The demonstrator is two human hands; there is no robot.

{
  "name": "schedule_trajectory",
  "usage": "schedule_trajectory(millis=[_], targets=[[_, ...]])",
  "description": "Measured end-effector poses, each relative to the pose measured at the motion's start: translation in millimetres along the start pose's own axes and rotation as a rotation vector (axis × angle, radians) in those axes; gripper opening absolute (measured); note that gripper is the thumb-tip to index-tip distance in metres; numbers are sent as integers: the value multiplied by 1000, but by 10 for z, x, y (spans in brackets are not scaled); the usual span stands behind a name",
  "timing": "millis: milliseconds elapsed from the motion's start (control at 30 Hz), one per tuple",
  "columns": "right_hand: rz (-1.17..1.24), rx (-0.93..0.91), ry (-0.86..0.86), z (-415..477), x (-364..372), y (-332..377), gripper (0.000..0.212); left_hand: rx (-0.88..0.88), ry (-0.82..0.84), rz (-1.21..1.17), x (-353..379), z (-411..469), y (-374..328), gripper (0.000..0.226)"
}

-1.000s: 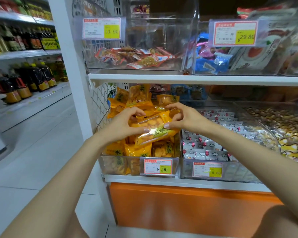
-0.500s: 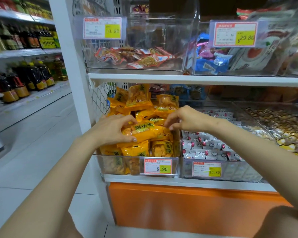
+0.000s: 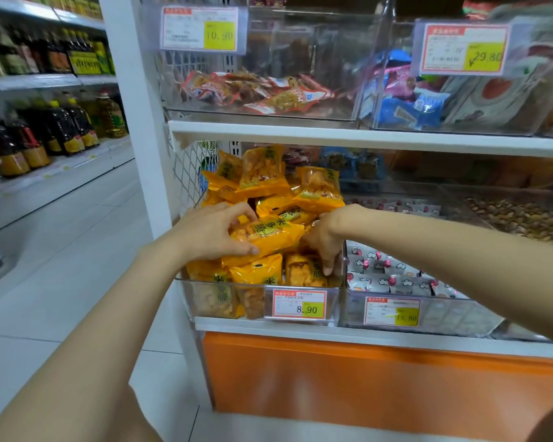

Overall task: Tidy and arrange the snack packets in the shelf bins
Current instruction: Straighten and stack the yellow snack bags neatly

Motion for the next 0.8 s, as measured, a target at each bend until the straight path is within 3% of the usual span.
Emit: schedule_trajectory(millis=[200, 333, 467, 567, 667, 800], targets=[[194, -42, 17, 2, -46, 52, 73, -9, 0, -31, 11, -13, 23, 52], [375, -81, -75, -48, -55, 83, 67, -12, -2, -35, 9, -15, 21, 52], [561, -139, -214, -127, -118, 151, 77, -30, 6, -65, 15, -13, 38, 53], [509, -195, -309, -270, -104, 193, 39, -32, 10, -122, 19, -16, 46, 53], [386, -246, -388, -462, -79, 257, 41, -33, 7, -200, 14, -29, 38, 51], [469, -278, -444, -715, -34, 286, 42, -32, -10, -344, -22, -52, 15, 48]])
Point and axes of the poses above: each hand's wrist, its own z-axis towards the middle knuckle, its own x-axis out of the palm, y = z × x, the point moved 7 cm from there along z, towards the middle knuckle, and after that the axes turned 8 degrees about -x, right-handed, at the moved point
